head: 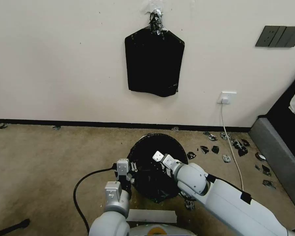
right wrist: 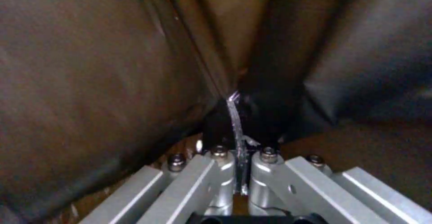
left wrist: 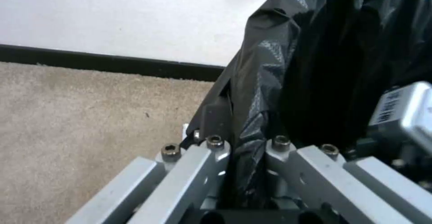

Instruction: Place a trash bag onto the trash bin.

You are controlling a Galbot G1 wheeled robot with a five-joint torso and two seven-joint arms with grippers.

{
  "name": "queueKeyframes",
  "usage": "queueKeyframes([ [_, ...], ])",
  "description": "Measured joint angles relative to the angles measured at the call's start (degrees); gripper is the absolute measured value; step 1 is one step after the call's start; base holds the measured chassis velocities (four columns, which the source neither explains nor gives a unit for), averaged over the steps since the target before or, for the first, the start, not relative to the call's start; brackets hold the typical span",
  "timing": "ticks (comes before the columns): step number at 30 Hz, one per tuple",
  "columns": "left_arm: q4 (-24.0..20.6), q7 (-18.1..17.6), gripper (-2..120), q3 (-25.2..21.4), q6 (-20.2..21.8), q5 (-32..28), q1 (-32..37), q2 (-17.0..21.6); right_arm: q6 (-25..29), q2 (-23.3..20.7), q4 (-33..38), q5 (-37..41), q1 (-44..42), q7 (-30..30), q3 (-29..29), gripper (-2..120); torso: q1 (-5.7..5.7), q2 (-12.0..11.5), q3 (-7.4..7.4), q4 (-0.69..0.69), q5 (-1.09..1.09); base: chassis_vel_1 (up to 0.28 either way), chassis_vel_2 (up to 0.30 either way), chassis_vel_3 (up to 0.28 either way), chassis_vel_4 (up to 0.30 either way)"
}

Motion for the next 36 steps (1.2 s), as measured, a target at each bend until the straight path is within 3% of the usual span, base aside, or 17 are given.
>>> queueKeyframes([
  [7, 0.2, -2.6, 4, -0.3, 2.9, -3.8, -0.6, -0.3, 0.1, -1.8, 4.3, 0.1, -2.4, -0.2, 2.6, 0, 0.0, 0.0, 0.0, 0.0, 0.0, 0.0, 0.0, 0.0, 0.0],
  [9, 0.1, -5.6, 4, -1.4, 6.5, -7.9, -2.1, -0.3, 0.4, -4.3, 11.7, 0.6, -6.2, -0.8, 6.3, 0, 0.0, 0.0, 0.0, -0.01, 0.0, 0.0, 0.0, 0.0, 0.0],
  [15, -1.0, -8.5, 4, -2.4, 9.6, -14.4, -2.5, -0.2, 2.4, -5.0, 17.0, 1.7, -8.6, -1.3, 9.8, 1, 0.0, 0.0, 0.0, -0.01, 0.01, 0.0, 0.0, 0.0, 0.0],
  [18, -2.8, -11.4, 4, -3.5, 14.5, -23.5, -3.0, 0.2, 4.8, -4.3, 22.4, 2.6, -10.7, -1.7, 15.2, 17, 0.0, 0.0, 0.0, -0.01, -0.01, 0.0, 0.0, 0.0, 0.0],
  [22, -3.5, -13.2, 4, -6.3, 17.4, -28.6, -2.9, 0.2, 7.7, -3.4, 23.9, 4.5, -11.6, -1.4, 17.6, 30, 0.0, 0.0, 0.0, 0.0, 0.0, 0.0, 0.0, 0.0, 0.0],
  [30, -2.6, -14.1, 4, -9.6, 22.7, -32.0, -3.4, 1.5, 11.6, -1.5, 24.5, 5.1, -17.2, -2.1, 19.3, 59, 0.0, 0.0, 0.0, -0.01, -0.01, 0.0, 0.0, 0.0, 0.0],
  [36, -1.3, -13.4, 4, -9.9, 24.0, -32.3, -3.3, 1.9, 12.1, -1.1, 24.3, 5.1, -18.0, -3.0, 19.1, 79, 0.0, 0.0, 0.0, 0.0, -0.02, 0.0, 0.0, 0.0, 0.0],
])
